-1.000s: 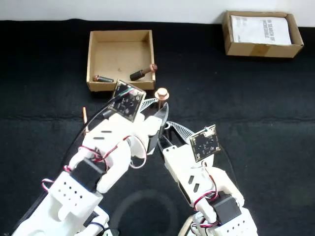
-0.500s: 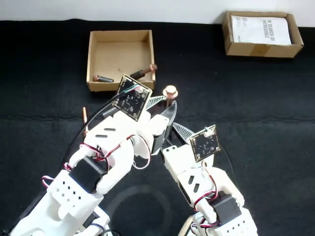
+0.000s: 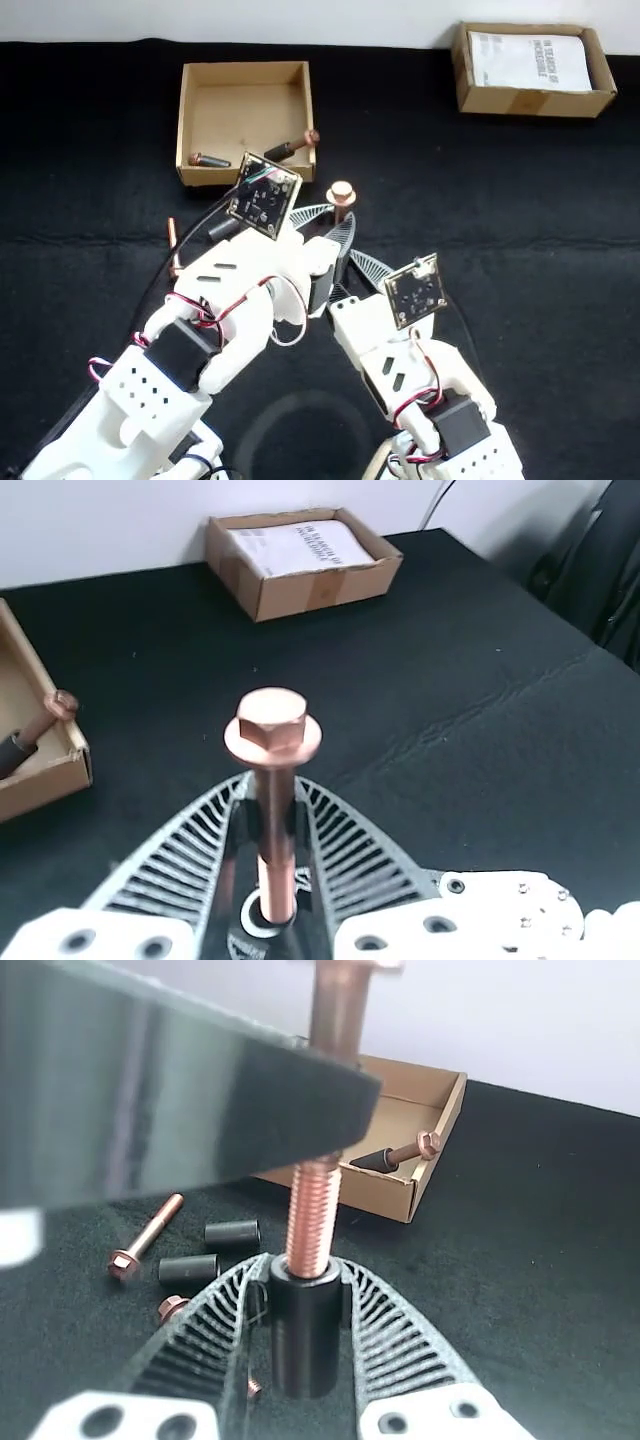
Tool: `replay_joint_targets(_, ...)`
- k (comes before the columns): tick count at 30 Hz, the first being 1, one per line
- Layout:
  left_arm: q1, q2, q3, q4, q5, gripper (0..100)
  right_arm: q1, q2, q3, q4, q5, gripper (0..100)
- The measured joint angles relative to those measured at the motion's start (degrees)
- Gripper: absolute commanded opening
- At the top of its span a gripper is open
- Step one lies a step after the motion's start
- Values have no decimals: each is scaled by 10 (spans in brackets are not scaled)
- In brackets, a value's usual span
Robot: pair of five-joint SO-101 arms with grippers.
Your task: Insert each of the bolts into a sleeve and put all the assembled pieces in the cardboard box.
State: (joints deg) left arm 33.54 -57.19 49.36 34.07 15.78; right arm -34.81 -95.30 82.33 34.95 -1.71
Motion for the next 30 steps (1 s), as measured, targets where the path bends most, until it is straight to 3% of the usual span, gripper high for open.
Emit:
replay_joint_targets(13, 5, -1, 52, -1, 2, 12, 2, 0, 0, 0, 32, 8)
replay_joint_targets(17, 10, -1, 75, 3, 2, 111, 2, 1, 0, 1, 34, 8)
replay_joint_targets(20, 13, -2, 80, 33, 3, 170, 1, 1, 1, 1, 37, 8)
replay_joint_targets(30, 13, -15, 69, 117, 3, 154, 12, 2, 2, 2, 67, 8)
